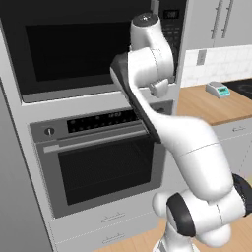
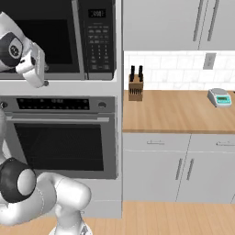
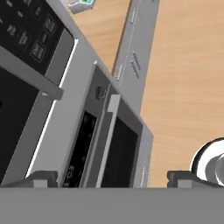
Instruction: Pick the garlic from the sink and place it in the bowl. Then pick the bowl and place it in the microwave. Then close the microwave door and press the start button.
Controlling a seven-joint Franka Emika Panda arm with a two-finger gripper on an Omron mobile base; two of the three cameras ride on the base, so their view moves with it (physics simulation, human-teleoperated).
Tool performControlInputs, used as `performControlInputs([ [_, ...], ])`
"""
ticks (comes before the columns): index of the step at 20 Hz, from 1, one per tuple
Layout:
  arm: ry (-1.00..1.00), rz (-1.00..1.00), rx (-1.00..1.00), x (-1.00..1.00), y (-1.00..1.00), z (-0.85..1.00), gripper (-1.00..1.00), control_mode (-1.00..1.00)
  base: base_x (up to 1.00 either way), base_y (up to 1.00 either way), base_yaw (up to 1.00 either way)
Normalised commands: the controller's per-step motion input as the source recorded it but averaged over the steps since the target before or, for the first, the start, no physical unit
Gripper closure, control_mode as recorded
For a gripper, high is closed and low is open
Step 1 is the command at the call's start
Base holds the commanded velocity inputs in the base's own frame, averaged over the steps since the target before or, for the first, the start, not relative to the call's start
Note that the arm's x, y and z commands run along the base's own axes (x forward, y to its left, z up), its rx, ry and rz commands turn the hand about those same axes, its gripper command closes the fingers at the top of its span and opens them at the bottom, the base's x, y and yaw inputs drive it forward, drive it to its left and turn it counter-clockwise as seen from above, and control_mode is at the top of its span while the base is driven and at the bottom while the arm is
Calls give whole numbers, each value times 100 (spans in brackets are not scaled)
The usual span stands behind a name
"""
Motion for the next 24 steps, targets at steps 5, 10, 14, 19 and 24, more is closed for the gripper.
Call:
performControlInputs([
  [5, -22, 33, 22, -3, -98, 0, -100, -100, 0, 0, 0],
  [10, -33, 18, 19, 40, -31, 0, 100, -100, 0, 0, 0],
  [14, -23, 5, 21, 42, -10, 12, 100, -100, 0, 0, 0],
  [19, -5, -4, 25, 9, -35, 27, 100, -100, 0, 0, 0],
  [24, -1, -4, 21, 17, -3, 12, 100, -100, 0, 0, 0],
])
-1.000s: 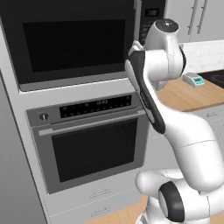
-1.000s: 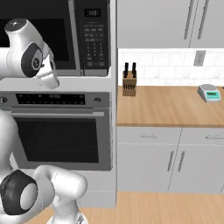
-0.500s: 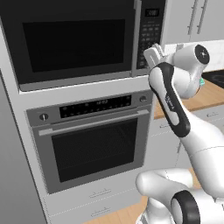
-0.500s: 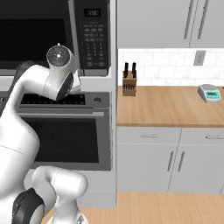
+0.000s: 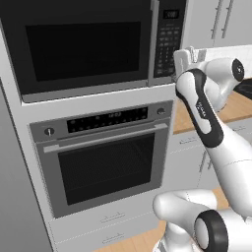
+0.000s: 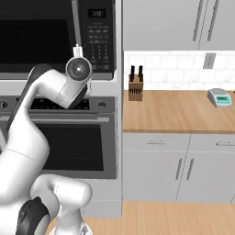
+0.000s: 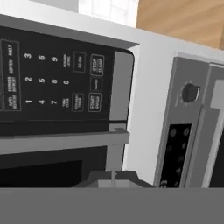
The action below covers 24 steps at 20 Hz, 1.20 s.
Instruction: Pick the garlic from the sink and place it in the bowl. Then pick the bowl and place it in the microwave. Then close the microwave door and press the start button.
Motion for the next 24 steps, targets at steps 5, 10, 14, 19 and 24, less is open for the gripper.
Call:
performControlInputs([
  [5, 0, 0, 20, 28, -1, 0, 100, -100, 0, 0, 0],
  [10, 0, 0, 16, 44, -1, -5, 100, -100, 0, 0, 0],
  [14, 0, 0, 10, 43, -1, -12, 100, -100, 0, 0, 0],
  [19, -2, 0, 7, 31, -5, -1, 100, -100, 0, 0, 0],
  [24, -1, 0, 2, 37, 0, -15, 100, -100, 0, 0, 0],
])
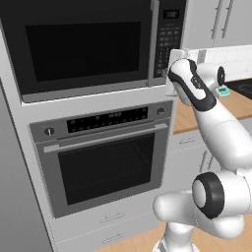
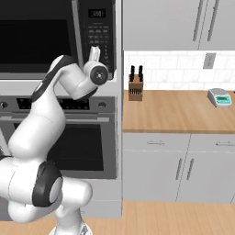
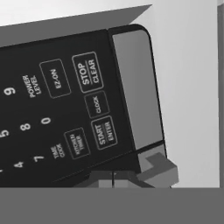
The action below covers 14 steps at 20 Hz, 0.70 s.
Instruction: Pick the garlic from the sink and place it in the bowl. Then pick the bowl and place it in the microwave. Then close the microwave door and press the start button.
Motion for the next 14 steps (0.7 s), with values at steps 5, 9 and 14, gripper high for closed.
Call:
performControlInputs([
  [5, -7, 0, 1, 22, -2, -4, 100, -100, 0, 0, 0],
  [9, -7, 0, 0, 7, 0, -13, 100, -100, 0, 0, 0],
  [14, -4, 0, 0, 16, 0, -12, 100, -100, 0, 0, 0],
])
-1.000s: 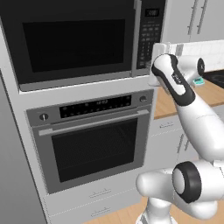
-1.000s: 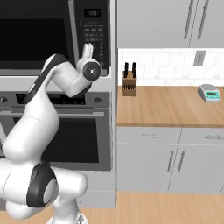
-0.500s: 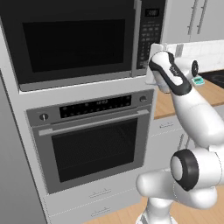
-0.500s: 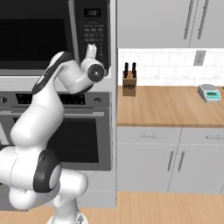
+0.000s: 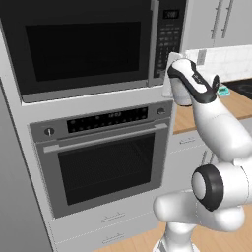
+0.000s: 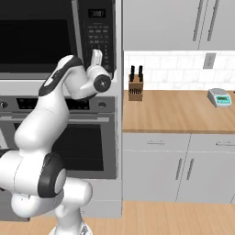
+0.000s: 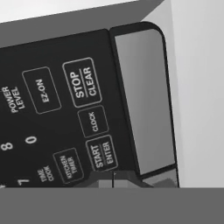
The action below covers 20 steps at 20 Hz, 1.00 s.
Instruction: Pick the garlic from the sink and place it in the bowl. Then pick the bowl and place it in the microwave. Then close the microwave door and press the start button.
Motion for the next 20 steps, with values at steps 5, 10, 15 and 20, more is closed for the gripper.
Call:
performControlInputs([
  [5, -2, -4, 0, 15, 1, 0, 100, -100, 0, 0, 0],
  [10, 0, -4, 0, 23, 0, 0, 100, -100, 0, 0, 0],
  [15, 0, -9, 0, 13, 7, 0, 100, -100, 0, 0, 0],
  [20, -4, -6, 1, -24, 0, 4, 100, -100, 0, 0, 0],
])
